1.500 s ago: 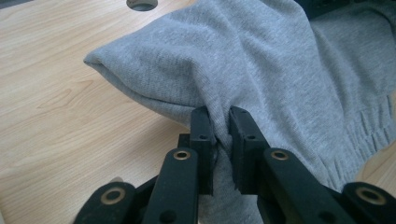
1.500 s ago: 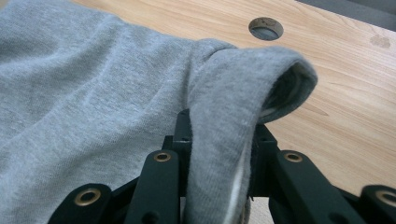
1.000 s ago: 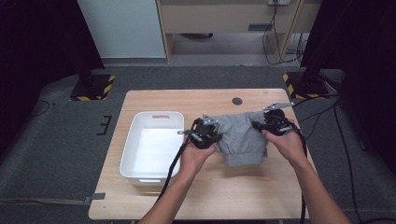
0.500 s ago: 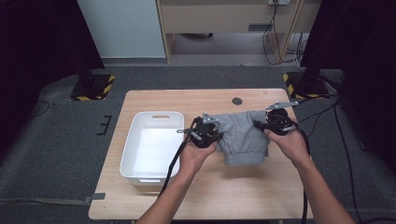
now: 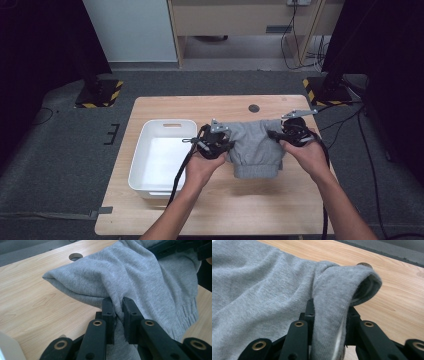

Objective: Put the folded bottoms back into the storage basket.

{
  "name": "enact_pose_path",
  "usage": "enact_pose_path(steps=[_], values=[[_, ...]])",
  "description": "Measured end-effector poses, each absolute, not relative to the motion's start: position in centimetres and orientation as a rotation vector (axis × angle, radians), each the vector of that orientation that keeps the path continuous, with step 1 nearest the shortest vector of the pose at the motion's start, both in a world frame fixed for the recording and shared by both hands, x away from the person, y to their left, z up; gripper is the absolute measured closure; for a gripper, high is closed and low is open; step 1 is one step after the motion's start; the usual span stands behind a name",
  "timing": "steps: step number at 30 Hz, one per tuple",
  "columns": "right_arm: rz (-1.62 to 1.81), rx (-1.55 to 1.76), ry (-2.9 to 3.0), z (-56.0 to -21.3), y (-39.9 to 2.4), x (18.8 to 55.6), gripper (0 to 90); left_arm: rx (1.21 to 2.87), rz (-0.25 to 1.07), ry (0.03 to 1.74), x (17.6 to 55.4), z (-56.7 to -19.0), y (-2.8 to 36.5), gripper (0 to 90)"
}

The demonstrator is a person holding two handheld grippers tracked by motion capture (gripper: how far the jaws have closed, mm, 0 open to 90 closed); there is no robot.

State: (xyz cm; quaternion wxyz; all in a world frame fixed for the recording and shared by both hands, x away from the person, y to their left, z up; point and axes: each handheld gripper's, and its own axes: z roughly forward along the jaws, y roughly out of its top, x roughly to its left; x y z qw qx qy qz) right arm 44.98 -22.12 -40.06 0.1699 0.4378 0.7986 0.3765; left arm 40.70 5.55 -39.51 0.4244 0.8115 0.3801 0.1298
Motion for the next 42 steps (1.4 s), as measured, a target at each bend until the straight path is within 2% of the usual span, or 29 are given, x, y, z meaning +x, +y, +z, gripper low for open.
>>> enact_pose_path(steps=[42], values=[[1.113,1.131,2.334,-36.3,-16.5,46.3,71.5,1.969,0.364,0.990,40.5,-36.9,11.3,80.9]])
